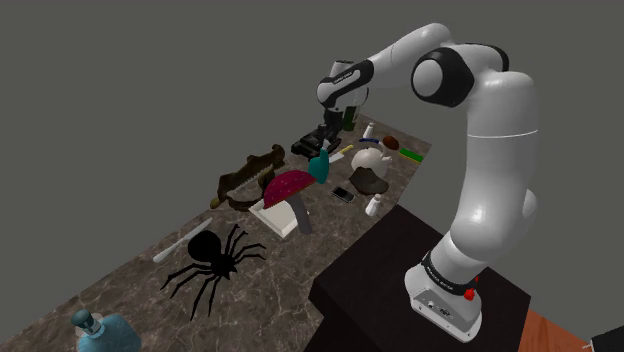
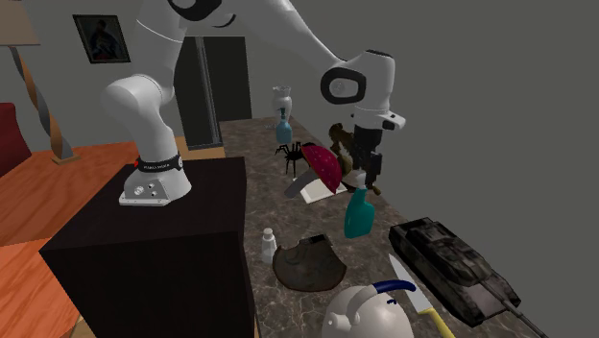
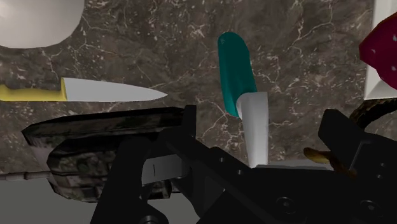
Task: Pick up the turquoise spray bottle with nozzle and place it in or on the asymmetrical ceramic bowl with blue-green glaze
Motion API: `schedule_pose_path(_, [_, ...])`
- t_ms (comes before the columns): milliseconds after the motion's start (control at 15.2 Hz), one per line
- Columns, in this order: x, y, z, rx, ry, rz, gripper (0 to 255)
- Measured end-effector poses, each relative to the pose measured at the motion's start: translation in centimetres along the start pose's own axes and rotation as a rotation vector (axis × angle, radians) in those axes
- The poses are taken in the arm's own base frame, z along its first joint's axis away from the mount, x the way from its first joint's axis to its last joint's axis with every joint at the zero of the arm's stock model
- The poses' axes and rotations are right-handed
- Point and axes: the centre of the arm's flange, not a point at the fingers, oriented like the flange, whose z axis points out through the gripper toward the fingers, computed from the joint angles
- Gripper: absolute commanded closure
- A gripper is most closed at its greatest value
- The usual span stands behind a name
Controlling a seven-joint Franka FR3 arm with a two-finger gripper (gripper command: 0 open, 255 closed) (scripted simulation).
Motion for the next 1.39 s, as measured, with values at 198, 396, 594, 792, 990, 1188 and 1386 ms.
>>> schedule_pose_path(198, [0.0, -0.1, 1.5, 0.000, 0.000, 0.000, 0])
schedule_pose_path(396, [0.0, -0.1, 2.3, 0.000, 0.000, 0.000, 0])
schedule_pose_path(594, [0.0, -0.1, 2.4, 0.000, 0.001, 0.000, 0])
schedule_pose_path(792, [0.0, -0.1, 2.4, 0.000, 0.001, 0.000, 255])
schedule_pose_path(990, [0.0, -0.1, 2.4, 0.000, 0.001, 0.000, 255])
schedule_pose_path(1188, [0.0, -0.1, 2.4, 0.000, 0.001, 0.000, 255])
schedule_pose_path(1386, [0.0, -0.1, 2.4, 0.000, 0.001, 0.000, 255])
